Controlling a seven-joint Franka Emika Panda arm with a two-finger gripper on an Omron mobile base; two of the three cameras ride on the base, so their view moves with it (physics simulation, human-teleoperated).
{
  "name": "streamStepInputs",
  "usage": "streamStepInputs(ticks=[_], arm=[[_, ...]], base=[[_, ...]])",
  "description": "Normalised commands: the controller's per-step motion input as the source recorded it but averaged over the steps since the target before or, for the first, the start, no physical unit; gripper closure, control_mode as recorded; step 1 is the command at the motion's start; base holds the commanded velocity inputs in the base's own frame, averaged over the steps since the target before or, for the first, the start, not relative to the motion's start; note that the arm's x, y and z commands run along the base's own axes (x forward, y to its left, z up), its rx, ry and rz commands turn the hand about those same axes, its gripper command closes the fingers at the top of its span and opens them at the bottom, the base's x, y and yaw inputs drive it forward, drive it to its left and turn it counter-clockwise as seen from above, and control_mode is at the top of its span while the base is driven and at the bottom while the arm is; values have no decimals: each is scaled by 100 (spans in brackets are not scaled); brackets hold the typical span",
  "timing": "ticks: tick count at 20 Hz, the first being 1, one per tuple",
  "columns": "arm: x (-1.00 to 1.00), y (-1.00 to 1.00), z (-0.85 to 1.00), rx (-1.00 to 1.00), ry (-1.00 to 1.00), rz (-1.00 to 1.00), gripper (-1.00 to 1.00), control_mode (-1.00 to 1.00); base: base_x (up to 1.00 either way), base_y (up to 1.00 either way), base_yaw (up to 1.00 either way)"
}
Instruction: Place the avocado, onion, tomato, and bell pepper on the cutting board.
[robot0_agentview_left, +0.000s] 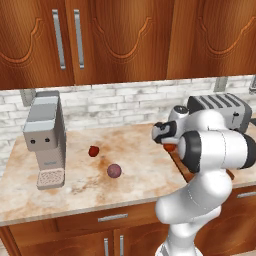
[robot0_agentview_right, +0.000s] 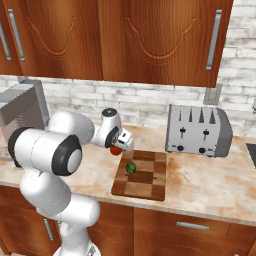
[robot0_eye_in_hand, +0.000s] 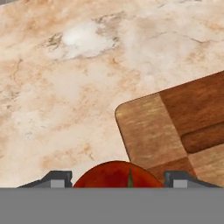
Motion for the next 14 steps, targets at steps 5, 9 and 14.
streamStepInputs(ticks=[5, 9, 14], arm=[[0, -60, 11, 0, 0, 0, 100, -100], [0, -63, 7, 0, 0, -1, 100, -100], [-3, -46, 0, 0, 0, -2, 100, -100]], base=[[0, 0, 0], [0, 0, 0], [0, 0, 0]])
